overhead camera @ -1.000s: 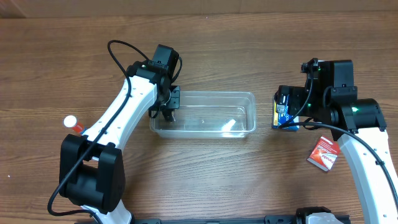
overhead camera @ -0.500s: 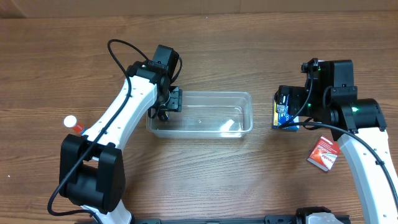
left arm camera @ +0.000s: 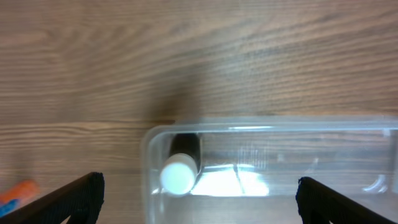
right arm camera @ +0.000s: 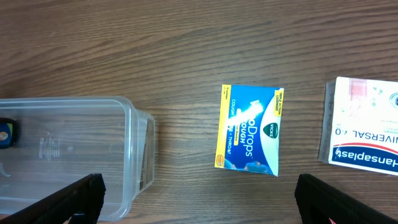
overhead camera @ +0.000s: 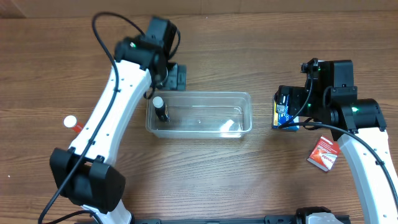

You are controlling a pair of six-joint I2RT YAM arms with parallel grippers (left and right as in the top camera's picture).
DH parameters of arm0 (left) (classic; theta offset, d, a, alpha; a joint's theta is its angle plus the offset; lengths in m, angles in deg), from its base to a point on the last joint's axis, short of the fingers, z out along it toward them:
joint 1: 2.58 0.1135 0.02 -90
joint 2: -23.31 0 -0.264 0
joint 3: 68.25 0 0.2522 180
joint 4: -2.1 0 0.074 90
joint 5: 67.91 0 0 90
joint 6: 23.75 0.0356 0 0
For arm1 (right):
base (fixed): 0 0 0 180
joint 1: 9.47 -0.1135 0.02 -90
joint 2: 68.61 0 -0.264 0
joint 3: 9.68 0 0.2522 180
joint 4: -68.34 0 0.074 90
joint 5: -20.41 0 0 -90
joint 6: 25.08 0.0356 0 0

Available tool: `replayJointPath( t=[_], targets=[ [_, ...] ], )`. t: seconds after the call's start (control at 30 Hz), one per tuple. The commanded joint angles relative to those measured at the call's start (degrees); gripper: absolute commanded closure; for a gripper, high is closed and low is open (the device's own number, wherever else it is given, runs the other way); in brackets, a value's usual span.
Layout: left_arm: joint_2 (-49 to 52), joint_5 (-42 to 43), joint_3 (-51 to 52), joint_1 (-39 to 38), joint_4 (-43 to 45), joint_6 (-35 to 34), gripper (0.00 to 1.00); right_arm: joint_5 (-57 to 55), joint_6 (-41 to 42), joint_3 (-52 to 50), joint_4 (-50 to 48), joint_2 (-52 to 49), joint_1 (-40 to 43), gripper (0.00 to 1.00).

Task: Pack container
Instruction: 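Carry the black bottle with left gripper into the clear container, release, then move left gripper to the orange tube and grasp it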

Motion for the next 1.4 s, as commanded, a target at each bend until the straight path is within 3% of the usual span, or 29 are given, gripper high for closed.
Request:
replayJointPath(
  t=[0.0, 0.33, 0.6, 0.83, 1.1, 1.23, 1.37],
  targets=[
    [-1.4, -5.7, -11.5, 4.2, -7.0, -4.9, 0.00, 0.1, -0.2, 1.7, -0.1, 0.5, -0.2, 0.00],
    [-14.8, -4.5, -12.3, 25.6, -17.2, -9.9, 0.00, 0.1, -0.2, 1.7, -0.2, 0.5, -0.2, 0.00],
    [-22.0, -0.3, 4.0, 39.2, -11.1, -5.9, 0.00, 0.1, -0.2, 1.7, -0.2, 0.5, -0.2, 0.00],
    [-15.1, 7.1, 15.8, 45.4, -1.1, -1.1, 0.00, 0.1, -0.2, 1.7, -0.2, 0.5, -0.2, 0.00],
    [-1.8, 7.8, 16.0, 44.4, -1.1, -1.0, 0.01, 0.1, -0.2, 1.7, -0.1, 0.5, -0.2, 0.00],
    [2.0, 7.7, 16.0, 44.4, -0.2, -1.0, 0.09, 0.1, -0.2, 1.7, -0.1, 0.5, -0.2, 0.00],
    [4.3, 7.8, 16.1, 44.3, -0.3, -1.0, 0.32, 0.1, -0.2, 1.7, -0.1, 0.5, -0.2, 0.00]
  ],
)
